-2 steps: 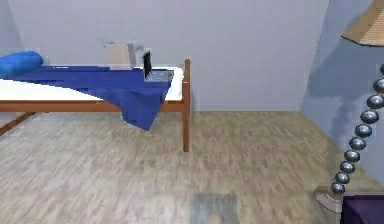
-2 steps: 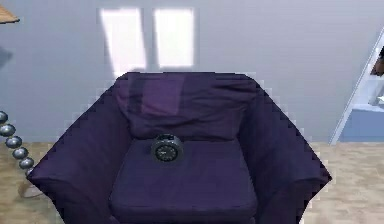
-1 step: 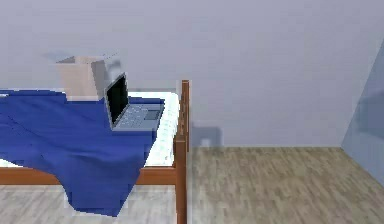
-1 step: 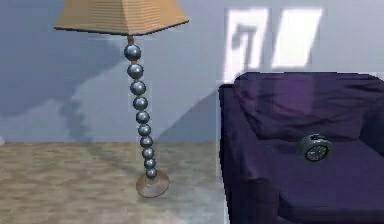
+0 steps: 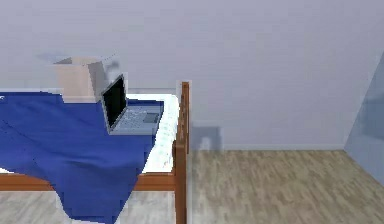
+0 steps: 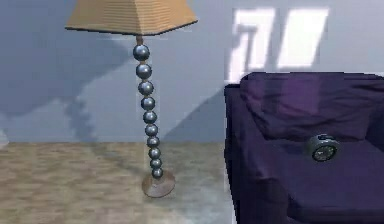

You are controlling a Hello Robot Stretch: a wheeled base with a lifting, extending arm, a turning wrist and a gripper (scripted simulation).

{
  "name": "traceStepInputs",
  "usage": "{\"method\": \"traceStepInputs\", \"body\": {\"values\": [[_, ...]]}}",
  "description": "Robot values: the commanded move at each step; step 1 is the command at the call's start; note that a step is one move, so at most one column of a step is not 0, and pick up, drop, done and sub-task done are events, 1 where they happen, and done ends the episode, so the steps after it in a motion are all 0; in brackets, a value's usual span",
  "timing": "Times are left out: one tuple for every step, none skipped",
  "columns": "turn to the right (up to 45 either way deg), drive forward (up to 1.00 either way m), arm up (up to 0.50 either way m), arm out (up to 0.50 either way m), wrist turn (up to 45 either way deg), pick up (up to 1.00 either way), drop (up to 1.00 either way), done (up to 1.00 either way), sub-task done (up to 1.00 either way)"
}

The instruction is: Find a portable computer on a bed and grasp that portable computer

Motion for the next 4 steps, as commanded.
{"method": "traceStepInputs", "body": {"values": [[18.0, 0.0, 0.0, 0.0, 0.0, 0.0, 0.0, 0.0, 0.0], [0.0, 0.15, 0.0, 0.0, 0.0, 0.0, 0.0, 0.0, 0.0], [30.0, 0.0, 0.0, 0.0, 0.0, 0.0, 0.0, 0.0, 0.0], [0.0, 0.2, 0.0, 0.0, 0.0, 0.0, 0.0, 0.0, 0.0]]}}
